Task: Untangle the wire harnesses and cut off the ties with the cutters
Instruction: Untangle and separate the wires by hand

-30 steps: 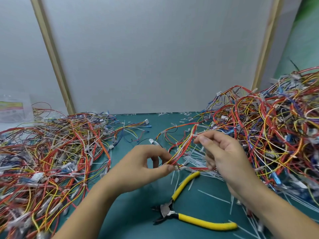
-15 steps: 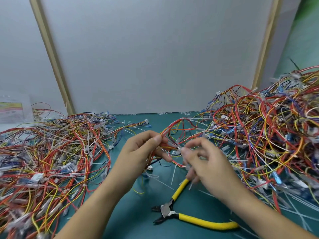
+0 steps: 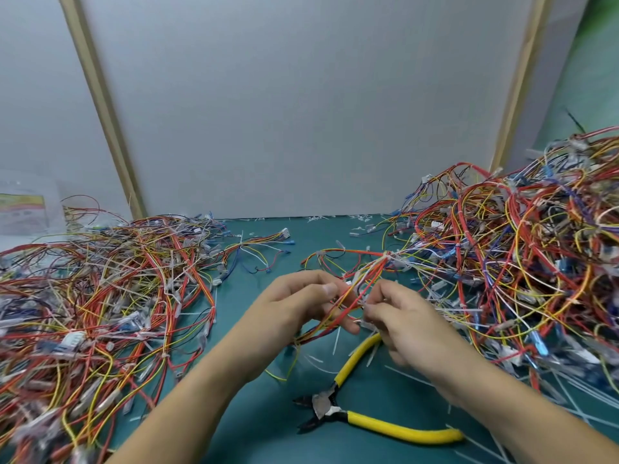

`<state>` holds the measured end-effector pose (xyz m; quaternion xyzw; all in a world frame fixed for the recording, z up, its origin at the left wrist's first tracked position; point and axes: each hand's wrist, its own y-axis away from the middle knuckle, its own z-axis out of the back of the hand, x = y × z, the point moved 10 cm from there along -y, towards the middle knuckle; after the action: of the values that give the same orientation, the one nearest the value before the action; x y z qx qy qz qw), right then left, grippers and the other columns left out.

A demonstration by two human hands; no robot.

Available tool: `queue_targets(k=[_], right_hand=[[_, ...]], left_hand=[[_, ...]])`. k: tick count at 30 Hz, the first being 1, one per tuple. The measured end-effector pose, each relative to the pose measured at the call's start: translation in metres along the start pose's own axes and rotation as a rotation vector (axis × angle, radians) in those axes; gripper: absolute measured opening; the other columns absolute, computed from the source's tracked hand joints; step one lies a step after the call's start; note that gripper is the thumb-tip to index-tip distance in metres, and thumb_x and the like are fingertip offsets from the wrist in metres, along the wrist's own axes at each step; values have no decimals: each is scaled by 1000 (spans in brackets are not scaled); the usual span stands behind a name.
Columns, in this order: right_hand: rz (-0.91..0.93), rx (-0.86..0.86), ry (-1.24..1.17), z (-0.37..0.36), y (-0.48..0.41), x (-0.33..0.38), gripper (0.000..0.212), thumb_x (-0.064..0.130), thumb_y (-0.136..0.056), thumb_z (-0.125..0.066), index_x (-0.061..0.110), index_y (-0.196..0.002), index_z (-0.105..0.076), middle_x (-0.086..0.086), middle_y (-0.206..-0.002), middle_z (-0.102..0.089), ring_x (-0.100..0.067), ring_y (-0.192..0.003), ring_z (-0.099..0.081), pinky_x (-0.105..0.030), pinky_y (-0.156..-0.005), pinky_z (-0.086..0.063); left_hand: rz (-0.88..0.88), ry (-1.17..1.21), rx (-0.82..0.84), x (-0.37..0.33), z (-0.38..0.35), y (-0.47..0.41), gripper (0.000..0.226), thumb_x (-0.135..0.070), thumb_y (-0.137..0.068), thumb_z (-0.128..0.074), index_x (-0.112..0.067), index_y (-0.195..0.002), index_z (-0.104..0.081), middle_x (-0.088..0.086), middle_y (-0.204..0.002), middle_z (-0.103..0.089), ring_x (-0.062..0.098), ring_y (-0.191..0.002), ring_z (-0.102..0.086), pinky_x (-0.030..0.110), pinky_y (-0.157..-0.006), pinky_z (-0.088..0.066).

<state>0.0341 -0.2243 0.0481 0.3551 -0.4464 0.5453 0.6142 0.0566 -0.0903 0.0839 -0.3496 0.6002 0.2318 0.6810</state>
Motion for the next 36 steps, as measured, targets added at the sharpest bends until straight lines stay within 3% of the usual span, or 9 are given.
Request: queue_targets(k=[6, 10, 12, 16, 19, 21, 26, 31, 36], right_hand=[[71, -85, -33, 10, 0, 7, 24, 8, -94, -54, 10, -70, -52, 9, -42, -32, -6, -36, -23, -15, -36, -19], [109, -124, -50, 14, 2, 12, 25, 5, -92, -56, 10, -68, -54, 5, -43, -31, -7, -37, -21, -10, -36, -24], [109, -146, -101, 18, 1, 13, 25, 3, -91, -57, 10, -68, -53, 5, -45, -28, -8, -37, -18, -10, -35, -24], [55, -183, -254, 23, -3, 7, 23, 8, -95, -57, 13, -74, -52, 10, -45, -26, -8, -38, -17, -17, -35, -17], [-9, -113, -483, 16, -1, 4, 18, 13, -99, -56, 15, -81, -54, 6, -52, -25, -9, -41, -18, -17, -35, -17], [-3, 1, -598, 6, 2, 11, 9, 23, -94, -61, 14, -94, -64, 1, -60, -33, -10, -46, -32, -20, -38, -26], [65, 162, -449, -15, 12, 25, 52, 52, -75, -69, 19, -116, -71, -3, -94, -67, -22, -83, -67, -35, -71, -54], [115, 133, -339, -18, 15, 28, 48, 40, -74, -72, 25, -120, -66, -5, -109, -74, -23, -95, -73, -32, -77, -60], [183, 67, -329, -14, 15, 32, 27, 8, -94, -63, 16, -120, -61, -13, -89, -77, -26, -80, -74, -30, -66, -60]], left_hand=[[-96, -219, -105, -19, 15, 3, 26, -19, -86, -52, -8, -98, -73, 7, -91, -75, 17, -84, -71, 20, -80, -51], [-119, -485, -169, -33, 34, 8, 21, -27, -79, -57, -10, -77, -67, 9, -73, -66, 13, -68, -60, 27, -68, -47], [-44, -636, -75, -28, 35, 9, 25, -35, -76, -57, -11, -72, -63, 9, -68, -62, 13, -66, -55, 32, -65, -44], [93, -759, 243, -8, 16, 16, 14, -34, -82, -70, -24, -90, -66, -2, -78, -70, 7, -72, -59, 14, -65, -40], [93, -718, 199, -5, 20, 14, 9, -23, -88, -72, -26, -96, -67, 2, -75, -70, 18, -70, -59, 26, -65, -41], [95, -624, 111, -6, 27, 10, 2, -16, -91, -69, -18, -93, -69, 6, -68, -69, 13, -64, -58, 27, -64, -42], [7, -282, -99, -19, 40, 5, 27, -21, -88, -68, 5, -81, -64, 10, -58, -63, 16, -49, -54, 22, -52, -46], [-6, -126, -210, -12, 43, 1, 30, -21, -90, -65, 6, -78, -62, 10, -57, -58, 19, -48, -49, 24, -51, -45], [7, -160, -208, -6, 40, 1, 26, -24, -92, -67, -3, -76, -67, 11, -59, -62, 19, -49, -53, 24, -52, -47]])
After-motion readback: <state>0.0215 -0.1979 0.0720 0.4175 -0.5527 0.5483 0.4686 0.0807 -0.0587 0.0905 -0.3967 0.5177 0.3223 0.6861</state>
